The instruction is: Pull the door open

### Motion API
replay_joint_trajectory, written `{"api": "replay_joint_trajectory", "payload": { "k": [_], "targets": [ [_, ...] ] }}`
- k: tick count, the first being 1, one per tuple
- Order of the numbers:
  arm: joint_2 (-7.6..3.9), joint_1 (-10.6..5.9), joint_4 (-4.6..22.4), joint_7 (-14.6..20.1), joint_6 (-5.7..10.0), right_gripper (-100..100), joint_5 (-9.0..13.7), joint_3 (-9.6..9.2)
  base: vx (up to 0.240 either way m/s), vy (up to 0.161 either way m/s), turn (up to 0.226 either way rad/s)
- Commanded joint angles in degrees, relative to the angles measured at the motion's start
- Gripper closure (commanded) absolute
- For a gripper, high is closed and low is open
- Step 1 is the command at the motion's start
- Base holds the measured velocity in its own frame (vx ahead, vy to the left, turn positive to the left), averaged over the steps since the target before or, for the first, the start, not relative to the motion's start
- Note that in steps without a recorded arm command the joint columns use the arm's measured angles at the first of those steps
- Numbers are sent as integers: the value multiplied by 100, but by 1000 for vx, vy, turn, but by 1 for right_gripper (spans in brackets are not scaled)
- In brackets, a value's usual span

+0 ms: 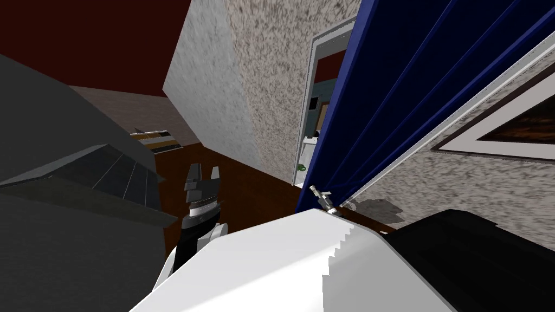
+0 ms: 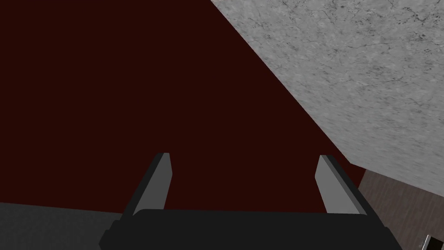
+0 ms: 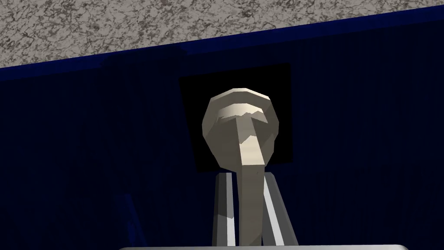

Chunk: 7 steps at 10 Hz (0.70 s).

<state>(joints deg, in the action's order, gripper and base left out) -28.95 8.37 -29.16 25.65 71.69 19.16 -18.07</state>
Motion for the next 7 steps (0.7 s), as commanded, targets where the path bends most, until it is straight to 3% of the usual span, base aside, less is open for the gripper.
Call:
{"api": "replay_joint_trajectory", "payload": {
  "k": [1, 3, 7],
  "targets": [
    [75, 43, -170, -40, -142, 100, -91, 43, -91, -38, 74],
    [249, -51, -263, -95, -385, 100, -326, 331, -120, -44, 163],
    [486, -179, -394, -169, -714, 100, -649, 725, -132, -46, 146]
  ]
}}
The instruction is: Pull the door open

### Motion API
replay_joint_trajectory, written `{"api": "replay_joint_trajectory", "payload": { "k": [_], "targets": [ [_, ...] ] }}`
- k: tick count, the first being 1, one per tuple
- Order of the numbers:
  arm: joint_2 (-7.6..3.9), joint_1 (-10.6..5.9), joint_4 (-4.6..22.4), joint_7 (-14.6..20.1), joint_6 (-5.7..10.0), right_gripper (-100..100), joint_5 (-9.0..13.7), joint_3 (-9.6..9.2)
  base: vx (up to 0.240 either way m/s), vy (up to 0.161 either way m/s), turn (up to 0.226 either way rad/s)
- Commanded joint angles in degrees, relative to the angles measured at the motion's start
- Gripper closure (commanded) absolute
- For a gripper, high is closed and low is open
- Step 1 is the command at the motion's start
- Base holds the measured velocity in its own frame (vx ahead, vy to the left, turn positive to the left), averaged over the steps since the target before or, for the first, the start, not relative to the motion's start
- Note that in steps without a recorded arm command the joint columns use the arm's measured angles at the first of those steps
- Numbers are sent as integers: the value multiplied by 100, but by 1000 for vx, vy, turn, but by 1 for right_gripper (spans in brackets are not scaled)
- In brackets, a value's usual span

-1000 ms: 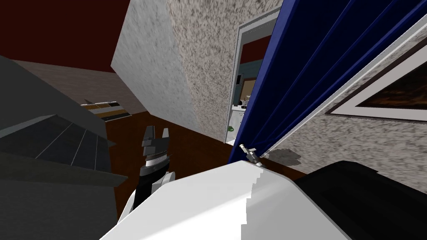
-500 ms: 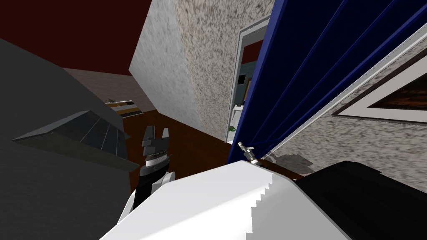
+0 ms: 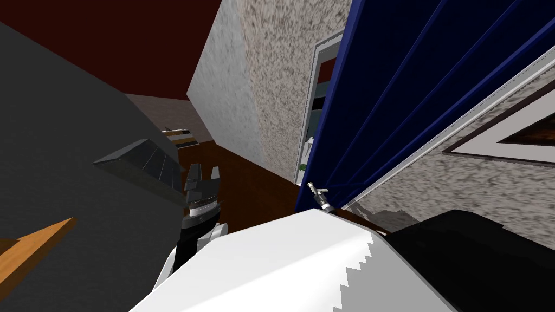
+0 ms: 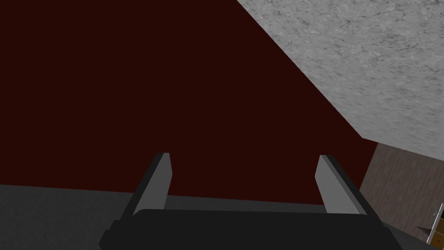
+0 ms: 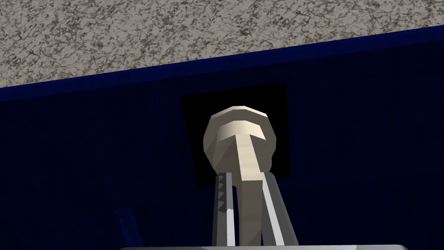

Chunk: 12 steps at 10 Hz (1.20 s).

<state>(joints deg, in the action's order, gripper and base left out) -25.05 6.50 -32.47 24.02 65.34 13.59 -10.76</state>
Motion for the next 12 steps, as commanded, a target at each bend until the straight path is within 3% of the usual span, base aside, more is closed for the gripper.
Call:
{"api": "replay_joint_trajectory", "payload": {
  "k": [1, 8, 11, 12],
  "targets": [
    [145, -18, -91, -21, -147, 100, -159, 76, -124, -68, 145],
    [581, -257, -346, -153, -746, 100, -760, 810, -125, -52, 134],
    [716, -331, -429, -192, -929, 100, -947, 1040, -132, -60, 106],
    [716, -331, -429, -192, -929, 100, -947, 1040, -68, -24, 36]
  ]
}}
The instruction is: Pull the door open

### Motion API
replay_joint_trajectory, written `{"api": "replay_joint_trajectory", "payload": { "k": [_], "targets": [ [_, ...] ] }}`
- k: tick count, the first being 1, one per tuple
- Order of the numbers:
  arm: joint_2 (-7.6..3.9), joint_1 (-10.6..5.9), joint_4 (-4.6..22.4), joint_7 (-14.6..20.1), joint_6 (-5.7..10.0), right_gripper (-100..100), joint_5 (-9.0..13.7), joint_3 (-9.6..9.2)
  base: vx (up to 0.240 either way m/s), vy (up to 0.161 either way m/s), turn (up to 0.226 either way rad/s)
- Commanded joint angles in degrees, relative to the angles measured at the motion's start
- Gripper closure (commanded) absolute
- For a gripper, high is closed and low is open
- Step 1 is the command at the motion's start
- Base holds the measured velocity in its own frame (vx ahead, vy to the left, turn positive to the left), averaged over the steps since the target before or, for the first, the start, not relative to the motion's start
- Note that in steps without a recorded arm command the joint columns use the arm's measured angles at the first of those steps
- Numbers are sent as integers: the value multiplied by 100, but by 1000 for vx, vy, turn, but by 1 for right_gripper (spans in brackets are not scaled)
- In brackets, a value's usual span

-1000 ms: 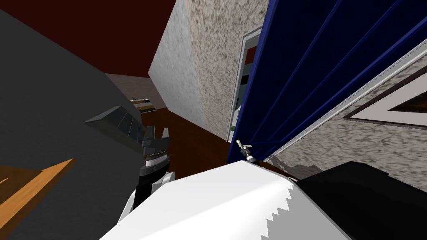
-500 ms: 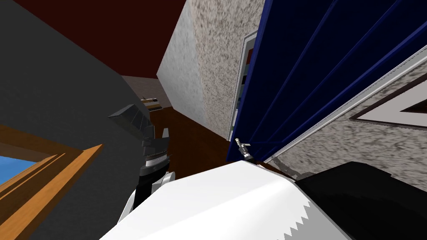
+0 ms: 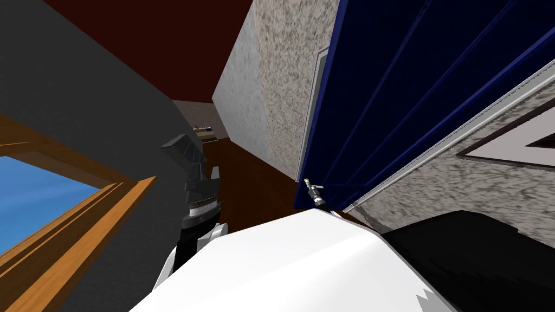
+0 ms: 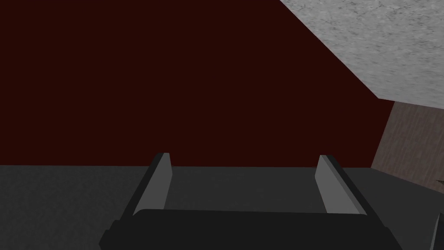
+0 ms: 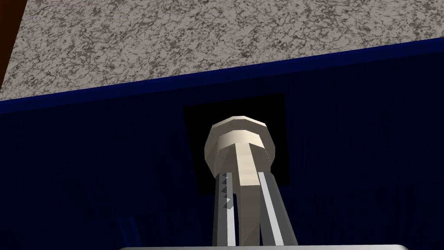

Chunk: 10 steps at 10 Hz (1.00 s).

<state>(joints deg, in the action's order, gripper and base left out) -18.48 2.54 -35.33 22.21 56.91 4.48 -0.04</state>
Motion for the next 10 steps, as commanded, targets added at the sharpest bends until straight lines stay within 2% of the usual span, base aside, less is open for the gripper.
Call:
{"api": "replay_joint_trajectory", "payload": {
  "k": [1, 3, 6, 10],
  "targets": [
    [104, 40, -170, -25, -145, 100, -98, 42, -58, -24, 52],
    [224, -26, -246, -59, -308, 100, -266, 249, -110, -46, 88],
    [396, -121, -353, -109, -540, 100, -505, 543, -195, -80, 94],
    [558, -209, -450, -158, -760, 100, -728, 817, -218, -39, 1]
  ]
}}
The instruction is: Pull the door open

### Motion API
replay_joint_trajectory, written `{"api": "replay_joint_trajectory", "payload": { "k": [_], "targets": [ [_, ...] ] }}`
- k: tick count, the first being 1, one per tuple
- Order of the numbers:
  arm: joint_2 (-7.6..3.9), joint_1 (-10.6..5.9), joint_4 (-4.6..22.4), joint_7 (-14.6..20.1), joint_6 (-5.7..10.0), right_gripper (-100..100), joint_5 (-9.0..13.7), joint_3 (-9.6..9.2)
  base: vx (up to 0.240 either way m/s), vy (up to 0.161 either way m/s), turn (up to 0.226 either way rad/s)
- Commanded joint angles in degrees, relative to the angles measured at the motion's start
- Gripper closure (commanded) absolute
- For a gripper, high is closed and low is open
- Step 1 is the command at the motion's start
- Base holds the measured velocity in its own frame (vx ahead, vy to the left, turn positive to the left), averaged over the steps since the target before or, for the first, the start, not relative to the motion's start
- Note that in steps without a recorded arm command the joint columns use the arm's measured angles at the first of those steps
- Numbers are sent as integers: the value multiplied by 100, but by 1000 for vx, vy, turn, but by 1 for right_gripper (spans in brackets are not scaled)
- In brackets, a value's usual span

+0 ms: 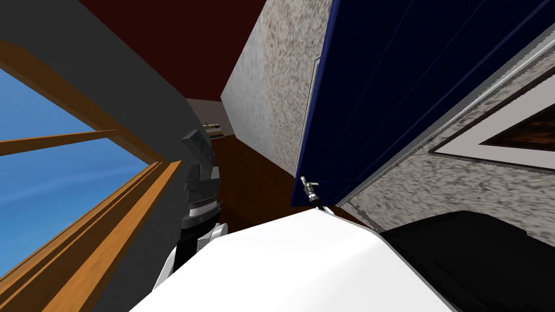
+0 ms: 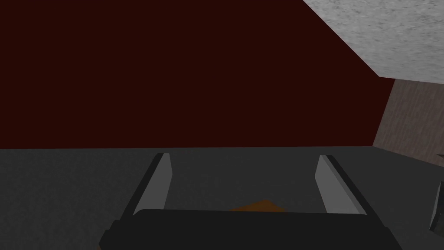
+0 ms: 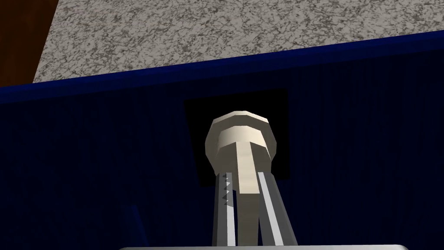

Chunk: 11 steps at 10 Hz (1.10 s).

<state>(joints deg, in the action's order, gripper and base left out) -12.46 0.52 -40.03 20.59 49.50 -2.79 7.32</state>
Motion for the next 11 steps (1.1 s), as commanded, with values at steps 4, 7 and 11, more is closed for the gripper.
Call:
{"api": "replay_joint_trajectory", "payload": {
  "k": [4, 7, 11],
  "targets": [
    [13, 90, -83, 19, 6, 100, -43, -35, -6, -58, 178],
    [1, 204, -207, 55, 31, 100, -85, -70, -29, -63, 230],
    [-23, 408, -434, 128, 50, 100, -160, -138, -70, -12, 187]
  ]
}}
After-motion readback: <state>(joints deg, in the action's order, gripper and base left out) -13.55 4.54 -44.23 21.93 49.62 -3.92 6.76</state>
